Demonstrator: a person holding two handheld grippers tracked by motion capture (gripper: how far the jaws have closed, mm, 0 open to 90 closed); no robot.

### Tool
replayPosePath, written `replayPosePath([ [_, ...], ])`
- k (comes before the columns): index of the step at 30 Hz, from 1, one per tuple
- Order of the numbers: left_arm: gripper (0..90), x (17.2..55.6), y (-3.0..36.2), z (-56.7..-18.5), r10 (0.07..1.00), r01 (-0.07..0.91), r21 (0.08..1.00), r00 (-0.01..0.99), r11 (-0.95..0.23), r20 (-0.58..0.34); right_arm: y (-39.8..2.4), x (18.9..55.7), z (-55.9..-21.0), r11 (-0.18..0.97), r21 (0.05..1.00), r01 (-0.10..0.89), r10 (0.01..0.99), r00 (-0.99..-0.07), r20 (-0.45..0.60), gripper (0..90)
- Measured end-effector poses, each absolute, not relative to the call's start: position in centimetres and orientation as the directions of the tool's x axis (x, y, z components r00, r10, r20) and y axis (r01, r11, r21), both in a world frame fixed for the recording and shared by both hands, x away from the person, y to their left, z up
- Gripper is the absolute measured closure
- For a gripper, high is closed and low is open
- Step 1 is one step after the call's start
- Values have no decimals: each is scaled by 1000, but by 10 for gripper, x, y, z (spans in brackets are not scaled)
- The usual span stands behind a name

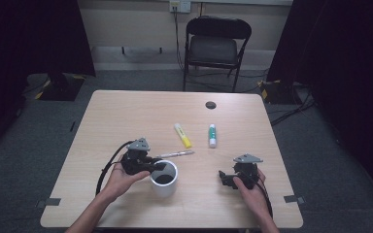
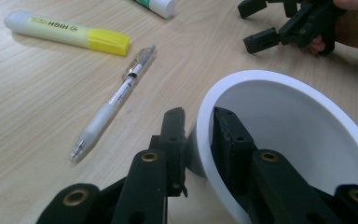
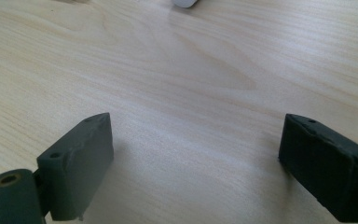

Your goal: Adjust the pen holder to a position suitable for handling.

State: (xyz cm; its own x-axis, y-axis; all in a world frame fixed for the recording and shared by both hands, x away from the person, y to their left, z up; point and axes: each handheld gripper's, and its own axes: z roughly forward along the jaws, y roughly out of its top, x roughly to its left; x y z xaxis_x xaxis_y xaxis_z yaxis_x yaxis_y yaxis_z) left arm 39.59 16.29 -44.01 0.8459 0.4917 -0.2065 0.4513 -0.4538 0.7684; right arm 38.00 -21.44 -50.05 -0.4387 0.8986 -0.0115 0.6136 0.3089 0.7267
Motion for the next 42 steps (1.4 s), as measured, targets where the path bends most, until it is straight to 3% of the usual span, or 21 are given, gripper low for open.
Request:
replayPosePath([
  [16, 729, 391, 144, -441, 457, 448, 772, 859, -451, -231, -215, 380, -501, 311, 728, 611, 898, -441, -14, 92],
  [24, 450, 389, 147, -429, 441, 409, 815, 871, -411, -215, -214, 380, -501, 310, 728, 612, 898, -440, -12, 92],
  [31, 332, 394, 182, -407, 516, 410, 837, 836, -362, -187, -214, 380, -501, 310, 728, 612, 898, -440, -12, 92],
  [42, 306, 378, 252, -425, 653, 486, 803, 739, -346, -166, -215, 381, -501, 321, 727, 607, 891, -455, -13, 92],
])
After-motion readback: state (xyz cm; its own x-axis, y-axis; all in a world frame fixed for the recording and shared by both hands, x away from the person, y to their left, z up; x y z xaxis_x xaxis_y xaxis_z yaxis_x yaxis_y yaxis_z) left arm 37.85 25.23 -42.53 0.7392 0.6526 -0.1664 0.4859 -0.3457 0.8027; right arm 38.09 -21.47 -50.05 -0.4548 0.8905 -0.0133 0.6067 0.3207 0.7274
